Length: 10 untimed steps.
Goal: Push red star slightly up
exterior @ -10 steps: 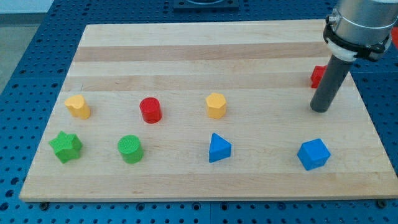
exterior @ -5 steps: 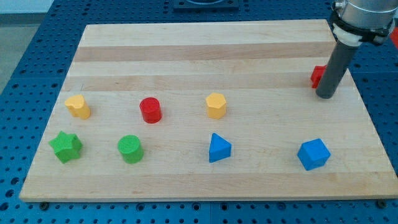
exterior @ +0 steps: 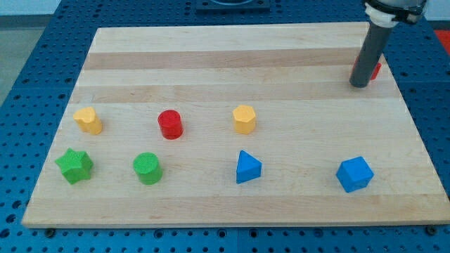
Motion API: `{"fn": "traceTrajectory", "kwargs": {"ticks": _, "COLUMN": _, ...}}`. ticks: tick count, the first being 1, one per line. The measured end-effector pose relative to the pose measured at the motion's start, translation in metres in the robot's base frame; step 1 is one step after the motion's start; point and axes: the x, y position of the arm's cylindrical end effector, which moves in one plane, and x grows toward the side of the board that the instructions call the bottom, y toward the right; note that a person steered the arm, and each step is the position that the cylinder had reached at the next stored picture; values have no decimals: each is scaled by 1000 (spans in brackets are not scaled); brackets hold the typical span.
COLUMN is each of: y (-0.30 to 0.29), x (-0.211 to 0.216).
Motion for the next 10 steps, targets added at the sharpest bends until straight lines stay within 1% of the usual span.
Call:
{"fn": "traceTrajectory", "kwargs": {"ticks": 1, "y": 3, "x": 4}}
{"fn": "traceTrajectory", "kwargs": {"ticks": 3, "y": 19, "x": 35}}
{"fn": "traceTrajectory", "kwargs": {"ticks": 7, "y": 21, "x": 28}}
{"fn": "traceTrajectory", "kwargs": {"ticks": 8, "y": 20, "x": 16}}
{"fn": "traceTrajectory", "kwargs": {"ticks": 10, "y": 19, "x": -26}}
